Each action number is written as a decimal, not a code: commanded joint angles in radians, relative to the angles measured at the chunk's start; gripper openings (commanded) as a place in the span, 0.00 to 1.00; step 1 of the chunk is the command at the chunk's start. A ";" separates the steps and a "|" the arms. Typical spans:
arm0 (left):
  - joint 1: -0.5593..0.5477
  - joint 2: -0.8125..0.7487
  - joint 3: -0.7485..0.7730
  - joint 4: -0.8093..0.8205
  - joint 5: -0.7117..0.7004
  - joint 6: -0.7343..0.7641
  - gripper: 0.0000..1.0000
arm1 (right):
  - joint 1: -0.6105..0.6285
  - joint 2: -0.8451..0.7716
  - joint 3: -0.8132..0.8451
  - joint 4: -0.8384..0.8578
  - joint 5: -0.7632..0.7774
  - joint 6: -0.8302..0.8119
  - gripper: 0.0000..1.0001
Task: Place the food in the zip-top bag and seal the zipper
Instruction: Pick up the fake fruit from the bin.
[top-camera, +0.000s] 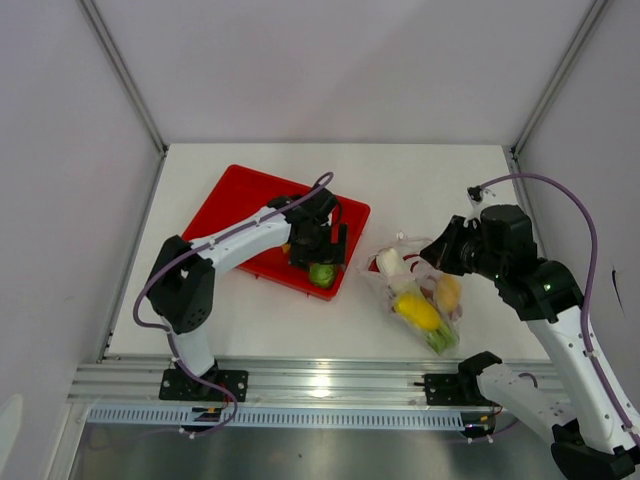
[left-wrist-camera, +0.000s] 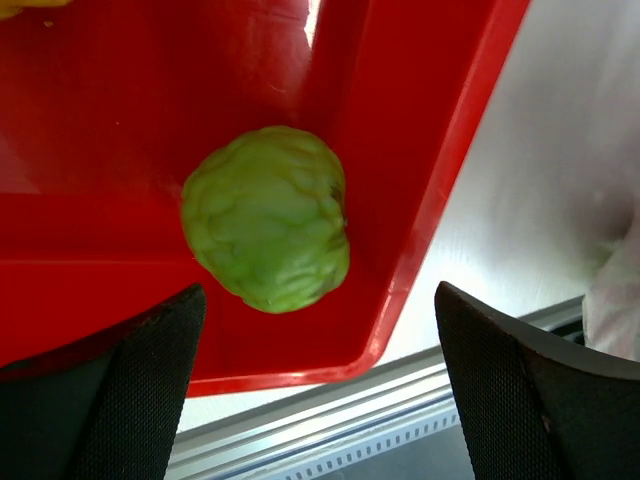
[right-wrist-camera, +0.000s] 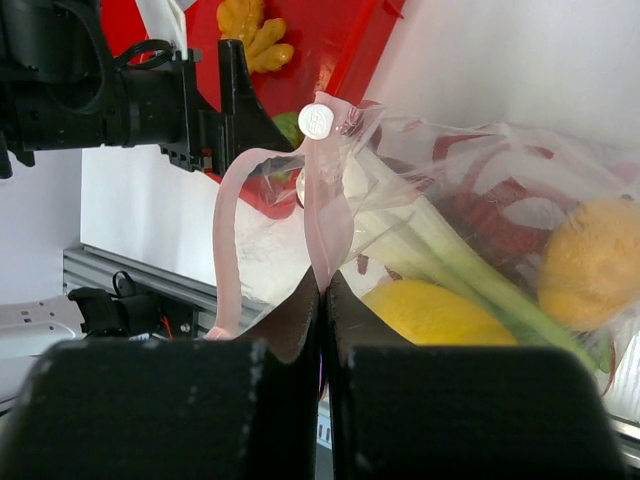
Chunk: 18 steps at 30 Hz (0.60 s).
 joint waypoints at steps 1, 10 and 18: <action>0.011 0.005 0.036 0.025 -0.037 -0.024 0.96 | 0.001 -0.014 0.007 0.051 0.003 -0.013 0.00; 0.065 -0.042 -0.043 0.122 0.007 -0.020 0.87 | 0.001 -0.011 -0.019 0.081 -0.039 0.007 0.00; 0.065 -0.023 -0.082 0.157 0.025 -0.023 0.79 | -0.001 -0.010 -0.031 0.090 -0.049 0.016 0.00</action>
